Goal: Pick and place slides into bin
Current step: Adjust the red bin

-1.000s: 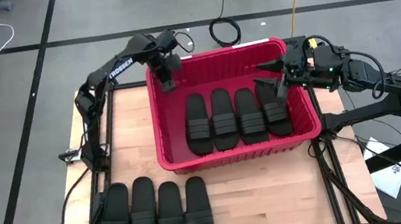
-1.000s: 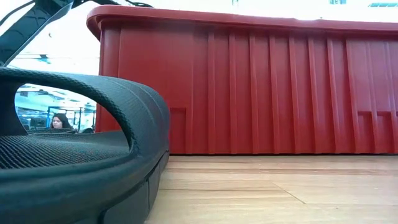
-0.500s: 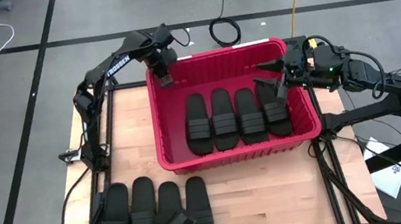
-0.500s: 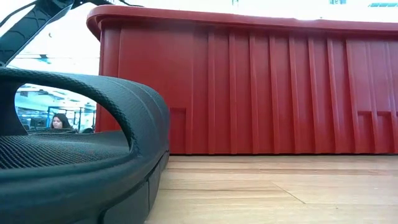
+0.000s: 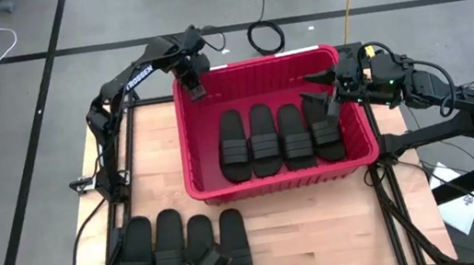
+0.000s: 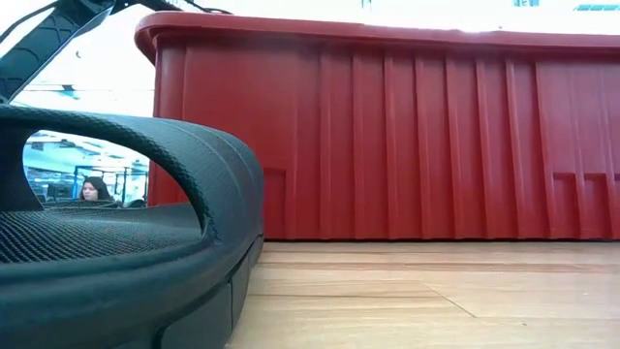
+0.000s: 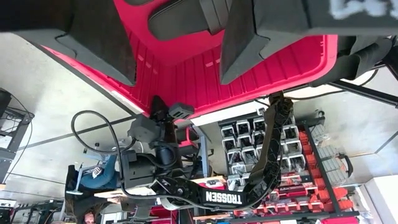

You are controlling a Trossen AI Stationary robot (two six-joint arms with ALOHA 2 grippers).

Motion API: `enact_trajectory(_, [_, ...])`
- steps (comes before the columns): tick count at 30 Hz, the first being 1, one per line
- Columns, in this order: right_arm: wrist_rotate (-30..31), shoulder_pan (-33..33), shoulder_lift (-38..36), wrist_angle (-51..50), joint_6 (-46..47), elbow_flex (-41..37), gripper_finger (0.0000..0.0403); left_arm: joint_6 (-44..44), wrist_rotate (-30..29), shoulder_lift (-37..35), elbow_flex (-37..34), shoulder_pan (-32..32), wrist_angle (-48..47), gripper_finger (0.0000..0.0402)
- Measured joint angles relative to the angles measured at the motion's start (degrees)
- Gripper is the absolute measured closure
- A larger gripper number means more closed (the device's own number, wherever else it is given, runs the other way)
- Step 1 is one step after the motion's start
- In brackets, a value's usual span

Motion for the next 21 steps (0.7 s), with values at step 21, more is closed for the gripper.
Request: enact_trajectory(21, [-0.18, 0.00, -0.02, 0.00, 0.22, 0.00, 0.0181, -2.50, -5.06, -0.41, -5.04, -0.50, 5.48, 0.0401])
